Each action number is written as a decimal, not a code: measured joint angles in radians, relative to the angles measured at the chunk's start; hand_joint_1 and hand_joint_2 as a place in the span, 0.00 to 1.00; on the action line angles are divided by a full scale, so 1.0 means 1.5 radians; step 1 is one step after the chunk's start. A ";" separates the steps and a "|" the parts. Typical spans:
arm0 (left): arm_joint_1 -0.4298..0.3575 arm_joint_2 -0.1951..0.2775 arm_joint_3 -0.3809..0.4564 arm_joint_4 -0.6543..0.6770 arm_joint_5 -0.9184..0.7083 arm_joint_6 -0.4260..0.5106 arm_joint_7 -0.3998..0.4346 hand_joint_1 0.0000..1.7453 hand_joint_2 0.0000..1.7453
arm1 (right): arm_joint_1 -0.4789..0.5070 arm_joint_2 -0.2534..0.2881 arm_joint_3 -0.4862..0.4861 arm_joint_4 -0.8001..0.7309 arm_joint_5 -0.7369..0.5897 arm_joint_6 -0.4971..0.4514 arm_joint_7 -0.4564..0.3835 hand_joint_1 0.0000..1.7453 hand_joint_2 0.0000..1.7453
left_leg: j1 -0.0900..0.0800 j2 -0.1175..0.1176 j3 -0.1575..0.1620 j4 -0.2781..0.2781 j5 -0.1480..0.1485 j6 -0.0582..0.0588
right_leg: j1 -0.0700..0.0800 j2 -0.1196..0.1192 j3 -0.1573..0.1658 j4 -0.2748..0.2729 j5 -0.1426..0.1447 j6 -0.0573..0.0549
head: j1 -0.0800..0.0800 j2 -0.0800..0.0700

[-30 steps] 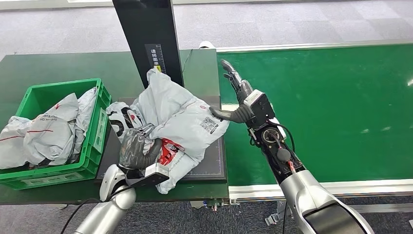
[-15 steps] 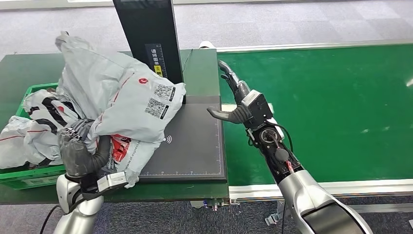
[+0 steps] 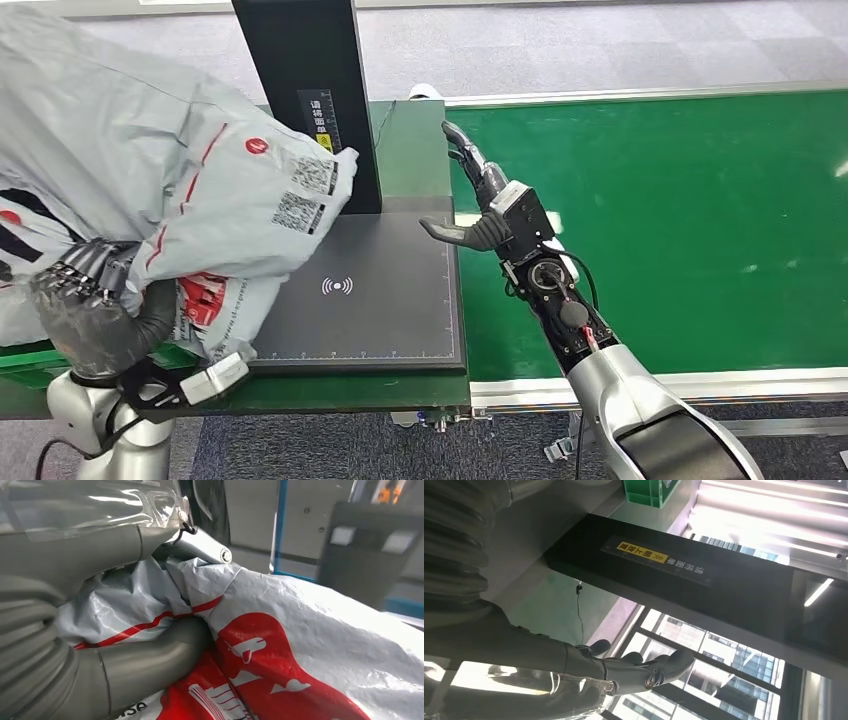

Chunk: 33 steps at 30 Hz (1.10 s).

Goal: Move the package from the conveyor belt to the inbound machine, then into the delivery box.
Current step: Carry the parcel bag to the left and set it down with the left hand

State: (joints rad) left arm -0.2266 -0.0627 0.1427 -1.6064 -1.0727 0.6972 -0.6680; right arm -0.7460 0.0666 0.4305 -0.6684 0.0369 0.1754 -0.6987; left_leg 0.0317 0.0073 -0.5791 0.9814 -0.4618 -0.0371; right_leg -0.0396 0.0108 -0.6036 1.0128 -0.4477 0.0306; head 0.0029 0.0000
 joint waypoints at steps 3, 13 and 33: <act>-0.063 0.001 0.129 0.070 -0.064 0.000 0.019 0.97 1.00 | 0.021 -0.003 0.000 -0.008 0.004 -0.007 0.000 0.00 1.00 | 0.000 0.001 0.001 0.000 0.000 0.000 | 0.000 0.001 0.000 0.000 0.000 0.000 | 0.000 0.000; -0.190 0.065 0.283 0.305 -0.155 0.000 0.195 0.99 1.00 | 0.036 -0.010 -0.001 -0.018 0.011 -0.014 0.000 0.00 1.00 | 0.000 0.003 0.000 0.000 0.000 0.000 | 0.000 0.002 -0.002 0.000 0.001 -0.001 | 0.000 0.000; -0.312 0.194 0.389 0.653 -0.138 0.000 0.224 0.15 1.00 | 0.035 -0.026 -0.002 -0.018 0.014 -0.011 0.000 0.00 1.00 | 0.000 0.003 0.000 0.000 0.001 0.000 | 0.000 0.002 -0.002 0.000 0.001 -0.001 | 0.000 0.000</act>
State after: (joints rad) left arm -0.6952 0.2291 0.7259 -0.6271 -1.2803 0.6978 -0.3324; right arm -0.6937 0.0272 0.4272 -0.6954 0.0585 0.1592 -0.6988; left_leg 0.0321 0.0115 -0.5796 0.9814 -0.4610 -0.0378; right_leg -0.0389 0.0141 -0.6064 1.0135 -0.4468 0.0294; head 0.0027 0.0000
